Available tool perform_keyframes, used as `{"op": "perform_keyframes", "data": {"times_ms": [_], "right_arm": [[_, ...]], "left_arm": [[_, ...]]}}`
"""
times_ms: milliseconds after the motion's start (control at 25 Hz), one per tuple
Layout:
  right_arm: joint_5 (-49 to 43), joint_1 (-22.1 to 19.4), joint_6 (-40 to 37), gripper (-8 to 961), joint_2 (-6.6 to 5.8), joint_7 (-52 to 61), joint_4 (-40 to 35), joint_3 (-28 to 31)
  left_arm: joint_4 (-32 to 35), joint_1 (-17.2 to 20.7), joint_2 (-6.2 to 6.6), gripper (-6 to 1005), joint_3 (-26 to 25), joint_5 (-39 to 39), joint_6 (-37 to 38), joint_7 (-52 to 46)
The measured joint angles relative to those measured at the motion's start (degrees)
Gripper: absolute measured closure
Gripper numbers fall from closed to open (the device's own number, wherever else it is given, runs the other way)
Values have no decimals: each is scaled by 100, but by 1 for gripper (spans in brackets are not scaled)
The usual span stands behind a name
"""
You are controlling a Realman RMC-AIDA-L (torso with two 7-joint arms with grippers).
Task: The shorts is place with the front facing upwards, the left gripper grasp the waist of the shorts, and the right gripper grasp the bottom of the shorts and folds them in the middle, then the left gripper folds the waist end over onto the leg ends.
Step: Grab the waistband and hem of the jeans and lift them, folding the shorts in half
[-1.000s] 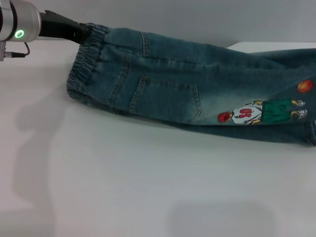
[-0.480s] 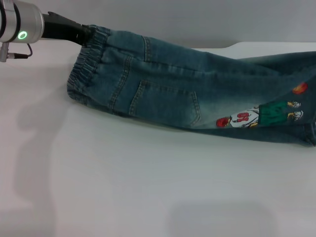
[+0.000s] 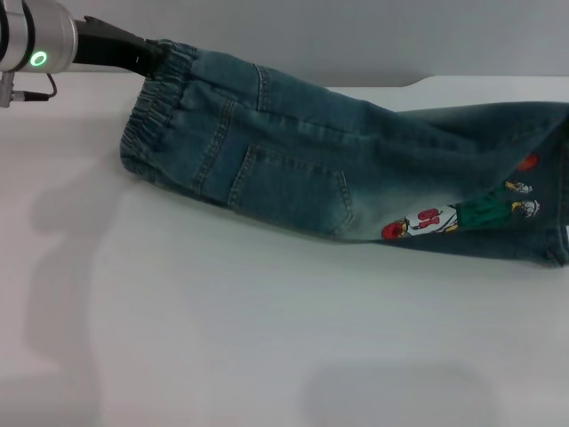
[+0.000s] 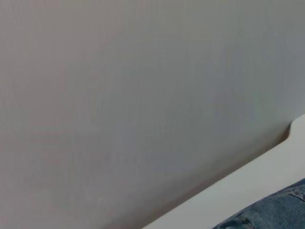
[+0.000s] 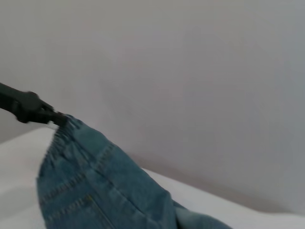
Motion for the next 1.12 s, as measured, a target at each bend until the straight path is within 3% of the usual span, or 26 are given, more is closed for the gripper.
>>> {"op": "perform_keyframes", "data": {"times_ms": [560,1120], "right_arm": [[1614,-458,-46,897,-12,-1060,131,103],[1746,-799,-627,893,2,-1627,467,95]], "left_arm": [[0,32,1,938,-10,0,-82,0],[-18,33,-2,936,-10,0,-124,1]]}}
